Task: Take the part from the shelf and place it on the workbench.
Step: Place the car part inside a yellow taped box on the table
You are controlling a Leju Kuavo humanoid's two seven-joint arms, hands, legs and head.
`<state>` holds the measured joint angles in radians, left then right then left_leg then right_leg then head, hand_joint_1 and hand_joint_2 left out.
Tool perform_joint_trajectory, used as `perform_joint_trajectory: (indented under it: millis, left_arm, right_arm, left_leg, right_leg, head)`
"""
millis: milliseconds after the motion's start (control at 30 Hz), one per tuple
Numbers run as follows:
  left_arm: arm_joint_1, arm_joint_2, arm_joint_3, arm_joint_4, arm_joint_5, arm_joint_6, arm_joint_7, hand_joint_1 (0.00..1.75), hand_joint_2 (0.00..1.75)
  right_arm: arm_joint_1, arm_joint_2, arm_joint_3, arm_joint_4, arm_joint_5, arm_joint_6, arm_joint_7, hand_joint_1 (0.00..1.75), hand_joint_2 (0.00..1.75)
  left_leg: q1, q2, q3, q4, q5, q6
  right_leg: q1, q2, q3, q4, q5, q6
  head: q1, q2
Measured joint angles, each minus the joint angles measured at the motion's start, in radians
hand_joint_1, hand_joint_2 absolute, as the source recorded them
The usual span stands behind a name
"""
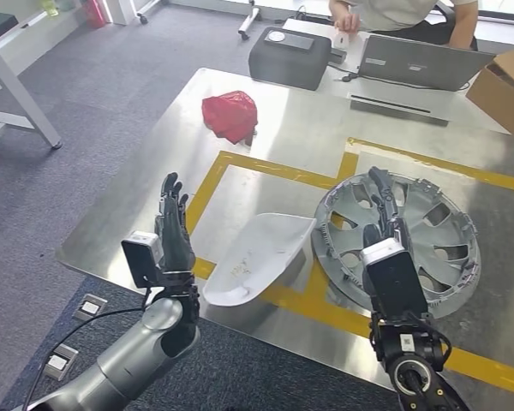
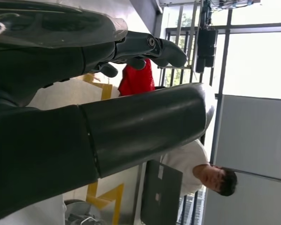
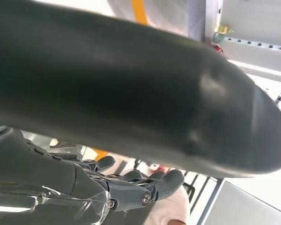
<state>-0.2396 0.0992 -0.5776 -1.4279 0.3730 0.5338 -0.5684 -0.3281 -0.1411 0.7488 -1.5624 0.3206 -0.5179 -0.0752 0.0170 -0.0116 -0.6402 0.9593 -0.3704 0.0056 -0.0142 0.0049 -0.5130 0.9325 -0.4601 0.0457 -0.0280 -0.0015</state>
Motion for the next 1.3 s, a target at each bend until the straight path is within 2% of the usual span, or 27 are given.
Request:
perform_joint_trajectory:
  millis: [167, 233, 267, 300, 367, 400, 433, 467, 533, 567, 600, 700, 733, 767, 800, 867, 900, 933, 967, 1000, 1067, 1100, 1133, 1200, 1233, 1267, 1300]
  left_arm:
    - [-0.001, 0.000, 0.000, -0.001, -0.002, 0.003, 0.011, 0.00, 0.00]
    - [-0.001, 0.000, 0.000, -0.004, -0.002, 0.003, 0.012, 0.00, 0.00]
    - [-0.002, 0.000, 0.000, -0.006, -0.002, 0.003, 0.013, 0.00, 0.00]
    - [-0.002, -0.001, 0.000, -0.007, -0.002, 0.003, 0.014, 0.00, 0.00]
    - [-0.002, -0.001, 0.000, -0.008, -0.001, 0.003, 0.016, 0.00, 0.00]
    - [-0.001, -0.001, 0.000, -0.008, 0.000, 0.003, 0.017, 0.00, 0.00]
    - [0.000, -0.001, 0.000, -0.008, 0.001, 0.003, 0.018, 0.00, 0.00]
    - [0.001, -0.001, 0.000, -0.008, 0.001, 0.003, 0.018, 0.00, 0.00]
    - [0.001, -0.002, 0.000, -0.008, 0.002, 0.003, 0.020, 0.00, 0.00]
    - [0.001, -0.002, 0.000, -0.008, 0.002, 0.003, 0.021, 0.00, 0.00]
    - [0.000, -0.003, 0.000, -0.009, 0.002, 0.003, 0.021, 0.00, 0.00]
    - [0.001, -0.003, 0.000, -0.009, 0.003, 0.006, 0.023, 0.00, 0.00]
    - [0.001, -0.003, 0.000, -0.010, 0.003, 0.009, 0.024, 0.00, 0.00]
    - [0.001, -0.003, 0.000, -0.010, 0.003, 0.011, 0.026, 0.00, 0.00]
    - [0.001, -0.003, 0.000, -0.010, 0.002, 0.014, 0.027, 0.00, 0.00]
    - [0.002, -0.003, 0.000, -0.011, 0.002, 0.020, 0.030, 0.00, 0.00]
    - [0.003, -0.003, 0.000, -0.011, 0.003, 0.022, 0.030, 0.00, 0.00]
    - [0.004, -0.002, 0.000, -0.011, 0.003, 0.024, 0.031, 0.00, 0.00]
    - [0.004, -0.002, 0.000, -0.011, 0.003, 0.025, 0.031, 0.00, 0.00]
    - [0.004, -0.002, 0.000, -0.011, 0.003, 0.025, 0.031, 0.00, 0.00]
    - [0.003, -0.002, 0.000, -0.015, 0.003, 0.025, 0.031, 0.00, 0.00]
    - [0.002, -0.002, 0.000, -0.017, 0.003, 0.025, 0.031, 0.00, 0.00]
    - [0.000, -0.002, 0.000, -0.019, 0.003, 0.025, 0.031, 0.00, 0.00]
    - [0.000, -0.001, 0.000, -0.020, 0.003, 0.025, 0.031, 0.00, 0.00]
    - [0.000, -0.002, 0.000, -0.021, 0.003, 0.025, 0.032, 0.00, 0.00]
    - [0.000, -0.002, 0.000, -0.021, 0.003, 0.025, 0.032, 0.00, 0.00]
    - [0.000, -0.002, 0.000, -0.022, 0.004, 0.025, 0.032, 0.00, 0.00]
  right_arm:
    - [0.004, 0.000, 0.000, -0.006, -0.003, 0.001, 0.000, 0.00, 0.00]
    - [0.005, 0.000, 0.000, -0.011, -0.003, 0.001, 0.000, 0.00, 0.00]
    - [0.006, 0.000, 0.000, -0.012, -0.003, 0.001, 0.000, 0.00, 0.00]
    - [0.007, 0.000, 0.000, -0.013, -0.003, 0.002, 0.000, 0.00, 0.00]
    - [0.013, -0.001, -0.001, -0.013, -0.003, 0.004, 0.000, 0.00, 0.00]
    - [0.016, -0.002, -0.001, -0.013, -0.003, 0.005, 0.000, 0.00, 0.00]
    - [0.018, -0.002, -0.001, -0.013, -0.003, 0.006, 0.000, 0.00, 0.00]
    - [0.019, -0.002, -0.001, -0.013, -0.003, 0.006, 0.000, 0.00, 0.00]
    - [0.020, -0.002, -0.001, -0.015, -0.003, 0.006, 0.002, 0.00, 0.00]
    - [0.020, -0.002, -0.001, -0.017, -0.003, 0.006, 0.002, 0.00, 0.00]
    - [0.021, -0.002, -0.001, -0.019, -0.003, 0.006, 0.003, 0.00, 0.00]
    - [0.024, -0.003, -0.001, -0.026, -0.003, 0.006, 0.005, 0.00, 0.00]
    - [0.025, -0.003, -0.001, -0.028, -0.003, 0.006, 0.006, 0.00, 0.00]
    - [0.026, -0.003, -0.001, -0.030, -0.003, 0.006, 0.006, 0.00, 0.00]
    - [0.026, -0.003, -0.001, -0.032, -0.003, 0.006, 0.006, 0.00, 0.00]
    - [0.029, -0.003, -0.001, -0.034, -0.004, 0.006, 0.006, 0.00, 0.00]
    - [0.030, -0.003, -0.001, -0.034, -0.004, 0.007, 0.006, 0.00, 0.00]
    - [0.032, -0.003, -0.001, -0.035, -0.004, 0.007, 0.006, 0.00, 0.00]
    - [0.033, -0.003, -0.001, -0.035, -0.004, 0.007, 0.006, 0.00, 0.00]
    - [0.033, -0.003, -0.001, -0.035, -0.004, 0.007, 0.006, 0.00, 0.00]
    - [0.033, -0.003, -0.002, -0.038, -0.004, 0.007, 0.006, 0.00, 0.00]
    - [0.033, -0.003, -0.002, -0.039, -0.004, 0.007, 0.006, 0.00, 0.00]
    - [0.033, -0.003, -0.002, -0.041, -0.004, 0.007, 0.006, 0.00, 0.00]
    - [0.032, -0.003, -0.002, -0.043, -0.004, 0.007, 0.005, 0.00, 0.00]
    - [0.033, -0.004, -0.002, -0.043, -0.004, 0.007, 0.005, 0.00, 0.00]
    - [0.033, -0.004, -0.003, -0.044, -0.004, 0.007, 0.005, 0.00, 0.00]
    - [0.033, -0.005, -0.003, -0.044, -0.004, 0.007, 0.005, 0.00, 0.00]
  left_leg:
    - [-0.006, 0.000, 0.001, 0.001, -0.003, 0.010]
    - [-0.002, 0.003, 0.008, -0.010, 0.002, 0.017]
    - [0.001, 0.004, 0.012, -0.017, 0.004, 0.021]
    - [0.002, 0.005, 0.015, -0.020, 0.005, 0.023]
    - [0.001, 0.006, 0.016, -0.021, 0.006, 0.024]
    - [0.000, 0.007, 0.016, -0.020, 0.007, 0.024]
    - [0.001, 0.007, 0.015, -0.020, 0.007, 0.023]
    - [0.002, 0.006, 0.015, -0.018, 0.008, 0.021]
    - [0.004, 0.005, 0.014, -0.013, 0.010, 0.013]
    - [0.005, 0.003, 0.013, -0.012, 0.012, 0.006]
    - [0.004, 0.002, 0.012, -0.010, 0.015, -0.001]
    - [0.005, 0.001, 0.007, -0.011, 0.027, -0.025]
    - [0.007, 0.002, 0.001, -0.002, 0.015, -0.031]
    - [0.008, 0.003, -0.013, 0.026, -0.014, -0.035]
    - [0.009, 0.005, -0.033, 0.077, -0.057, -0.038]
    - [0.009, 0.005, -0.081, 0.218, -0.150, -0.042]
    - [0.008, 0.005, -0.093, 0.274, -0.174, -0.043]
    - [0.008, 0.005, -0.089, 0.299, -0.178, -0.042]
    - [0.007, 0.005, -0.065, 0.284, -0.164, -0.039]
    - [0.006, 0.005, -0.021, 0.230, -0.141, -0.033]
    - [-0.001, 0.006, 0.087, 0.078, -0.113, -0.019]
    - [-0.006, 0.006, 0.122, 0.024, -0.107, -0.012]
    - [-0.010, 0.005, 0.140, -0.007, -0.107, -0.005]
    - [-0.014, 0.004, 0.136, -0.019, -0.096, 0.006]
    - [-0.012, 0.006, 0.132, -0.025, -0.089, 0.011]
    - [-0.009, 0.008, 0.125, -0.029, -0.078, 0.017]
    - [-0.006, 0.010, 0.116, -0.034, -0.067, 0.022]
  right_leg:
    - [-0.005, 0.000, 0.004, -0.003, 0.000, 0.010]
    - [-0.006, 0.000, 0.001, 0.013, -0.015, 0.015]
    - [-0.006, 0.000, -0.013, 0.048, -0.040, 0.016]
    - [-0.006, 0.000, -0.036, 0.105, -0.075, 0.017]
    - [-0.006, 0.000, -0.100, 0.251, -0.145, 0.018]
    - [-0.006, 0.000, -0.120, 0.298, -0.158, 0.019]
    - [-0.007, 0.000, -0.122, 0.307, -0.150, 0.020]
    - [-0.008, -0.001, -0.103, 0.272, -0.122, 0.020]
    - [-0.012, 0.000, -0.027, 0.126, -0.055, 0.021]
    - [-0.011, 0.003, 0.003, 0.068, -0.030, 0.018]
    - [-0.010, 0.005, 0.019, 0.032, -0.018, 0.014]
    - [-0.004, 0.010, 0.009, 0.025, -0.006, -0.009]
    - [-0.004, 0.009, 0.003, 0.025, 0.001, -0.019]
    - [-0.005, 0.007, -0.005, 0.023, 0.010, -0.029]
    - [-0.006, 0.005, -0.015, 0.021, 0.019, -0.038]
    - [-0.002, 0.003, -0.038, 0.022, 0.035, -0.046]
    - [0.000, 0.002, -0.050, 0.022, 0.044, -0.048]
    - [0.003, 0.002, -0.061, 0.023, 0.052, -0.048]
    - [0.006, 0.002, -0.073, 0.023, 0.060, -0.048]
    - [0.007, 0.002, -0.082, 0.024, 0.068, -0.047]
    - [0.010, 0.003, -0.095, 0.024, 0.082, -0.041]
    - [0.010, 0.002, -0.097, 0.023, 0.089, -0.036]
    - [0.010, 0.002, -0.098, 0.022, 0.095, -0.031]
    - [0.009, 0.002, -0.099, 0.017, 0.109, -0.018]
    - [0.008, 0.003, -0.104, 0.020, 0.105, -0.012]
    - [0.008, 0.003, -0.113, 0.037, 0.084, -0.008]
    - [0.007, 0.002, -0.128, 0.077, 0.045, -0.004]
  head:
    - [0.000, 0.000]
    - [0.001, 0.000]
    - [0.002, 0.000]
    - [0.003, 0.000]
    - [0.006, 0.000]
    - [0.006, 0.000]
    - [0.006, 0.000]
    - [0.006, 0.000]
    - [0.006, 0.000]
    - [0.006, 0.000]
    - [0.006, 0.000]
    - [0.002, 0.000]
    - [0.001, 0.000]
    - [-0.001, 0.000]
    - [-0.004, 0.000]
    - [-0.010, 0.000]
    - [-0.011, 0.000]
    - [-0.012, 0.000]
    - [-0.014, 0.000]
    - [-0.015, 0.000]
    - [-0.020, 0.000]
    - [-0.021, 0.000]
    - [-0.021, 0.000]
    - [-0.019, 0.000]
    - [-0.019, 0.000]
    - [-0.016, 0.000]
    - [-0.012, 0.000]
